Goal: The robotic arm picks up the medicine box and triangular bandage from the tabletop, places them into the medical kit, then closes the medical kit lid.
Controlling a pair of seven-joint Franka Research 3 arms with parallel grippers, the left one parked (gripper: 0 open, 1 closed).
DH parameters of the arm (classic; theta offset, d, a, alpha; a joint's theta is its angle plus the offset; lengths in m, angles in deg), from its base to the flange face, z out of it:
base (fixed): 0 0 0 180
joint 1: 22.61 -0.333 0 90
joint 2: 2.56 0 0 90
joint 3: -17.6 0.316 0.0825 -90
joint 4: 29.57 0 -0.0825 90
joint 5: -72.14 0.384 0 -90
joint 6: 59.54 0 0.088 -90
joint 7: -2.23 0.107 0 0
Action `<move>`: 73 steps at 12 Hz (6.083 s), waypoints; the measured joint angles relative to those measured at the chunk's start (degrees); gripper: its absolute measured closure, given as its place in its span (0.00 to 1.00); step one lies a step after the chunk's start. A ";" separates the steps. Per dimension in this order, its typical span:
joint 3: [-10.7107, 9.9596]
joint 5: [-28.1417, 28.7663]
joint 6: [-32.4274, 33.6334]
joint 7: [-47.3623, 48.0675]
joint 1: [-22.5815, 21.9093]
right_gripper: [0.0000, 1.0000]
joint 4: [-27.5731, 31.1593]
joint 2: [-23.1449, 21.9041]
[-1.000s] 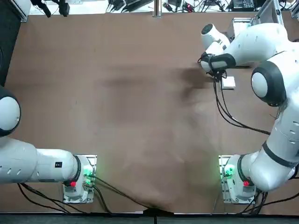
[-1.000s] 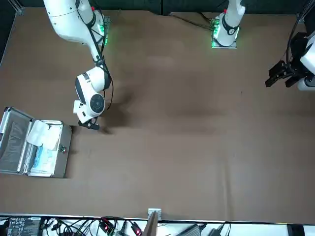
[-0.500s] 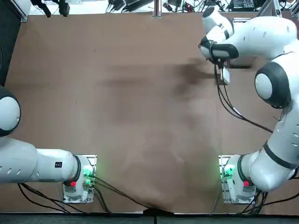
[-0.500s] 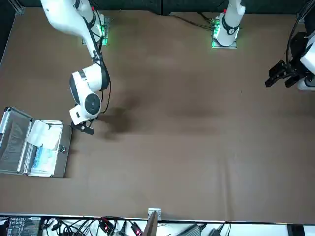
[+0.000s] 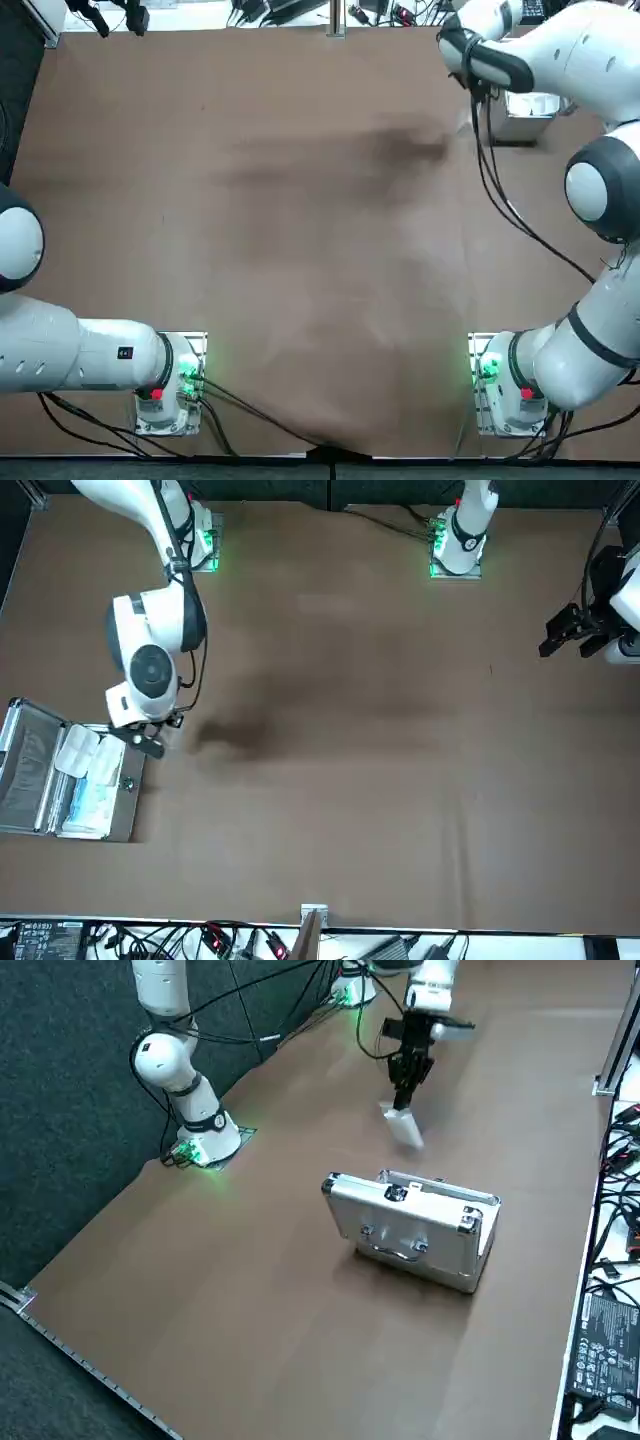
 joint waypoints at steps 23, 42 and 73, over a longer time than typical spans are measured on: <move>-0.45 -9.95 -17.57 -23.99 20.15 0.99 -17.48 11.28; -0.44 -10.61 -17.12 -30.75 22.76 0.99 -18.41 13.16; 2.22 -2.42 -8.30 -34.06 20.83 0.00 -22.11 12.89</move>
